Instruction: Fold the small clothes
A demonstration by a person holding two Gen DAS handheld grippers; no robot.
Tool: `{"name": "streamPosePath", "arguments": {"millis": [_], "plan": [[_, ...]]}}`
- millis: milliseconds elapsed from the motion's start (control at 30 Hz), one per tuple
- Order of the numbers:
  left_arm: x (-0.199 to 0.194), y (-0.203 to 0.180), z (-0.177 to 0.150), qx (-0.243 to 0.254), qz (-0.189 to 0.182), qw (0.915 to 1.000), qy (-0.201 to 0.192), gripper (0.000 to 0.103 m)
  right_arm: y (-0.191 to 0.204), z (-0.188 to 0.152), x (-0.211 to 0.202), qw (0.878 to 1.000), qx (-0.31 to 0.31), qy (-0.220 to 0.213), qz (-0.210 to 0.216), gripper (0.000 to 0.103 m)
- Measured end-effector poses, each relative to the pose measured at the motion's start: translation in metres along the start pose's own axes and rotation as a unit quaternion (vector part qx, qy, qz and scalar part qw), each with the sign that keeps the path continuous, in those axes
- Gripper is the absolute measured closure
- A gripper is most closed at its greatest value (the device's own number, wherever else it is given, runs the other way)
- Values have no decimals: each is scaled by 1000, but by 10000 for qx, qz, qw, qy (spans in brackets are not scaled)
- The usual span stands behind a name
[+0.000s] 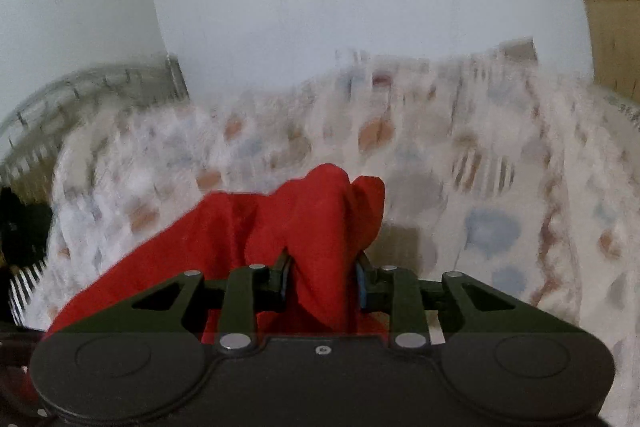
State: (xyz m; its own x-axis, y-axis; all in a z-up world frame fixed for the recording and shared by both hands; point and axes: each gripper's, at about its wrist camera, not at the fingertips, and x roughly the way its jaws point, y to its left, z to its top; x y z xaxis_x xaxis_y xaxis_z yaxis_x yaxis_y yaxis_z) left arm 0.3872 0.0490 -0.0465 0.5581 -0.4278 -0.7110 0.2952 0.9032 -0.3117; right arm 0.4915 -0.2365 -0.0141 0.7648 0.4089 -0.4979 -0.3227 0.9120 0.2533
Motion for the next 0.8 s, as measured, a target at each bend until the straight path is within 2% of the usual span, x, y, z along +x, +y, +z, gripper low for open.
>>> {"name": "streamPosePath", "arguments": {"millis": [67,133,300,467,500,633,800], "plan": [[2,9,-7,-281,-157,9995,-54,20,-2,-13,14,9995,-68,147,-265,70],[1,12,-8,-400,-208,9989,-100,18,-13,-20,17,9996,136,159,-214,67],[-4,-1,-13,-272,124,9993,-222,13,-10,-19,17,9992,34,205,-331,61],[-20,-16,-11,-18,593,9968,-526,3,-3,-13,7,9985,17,201,-515,47],[-23,-18,-10,-14,651,9962,-575,1,-1,-12,3,9984,-25,184,-539,42],[-41,-26,-9,-61,832,9937,-747,1,13,-10,-21,9978,-266,14,-615,25],[-74,-39,-14,-106,1137,9877,-1065,1,33,-7,-67,9959,-358,-362,-749,11]]}}
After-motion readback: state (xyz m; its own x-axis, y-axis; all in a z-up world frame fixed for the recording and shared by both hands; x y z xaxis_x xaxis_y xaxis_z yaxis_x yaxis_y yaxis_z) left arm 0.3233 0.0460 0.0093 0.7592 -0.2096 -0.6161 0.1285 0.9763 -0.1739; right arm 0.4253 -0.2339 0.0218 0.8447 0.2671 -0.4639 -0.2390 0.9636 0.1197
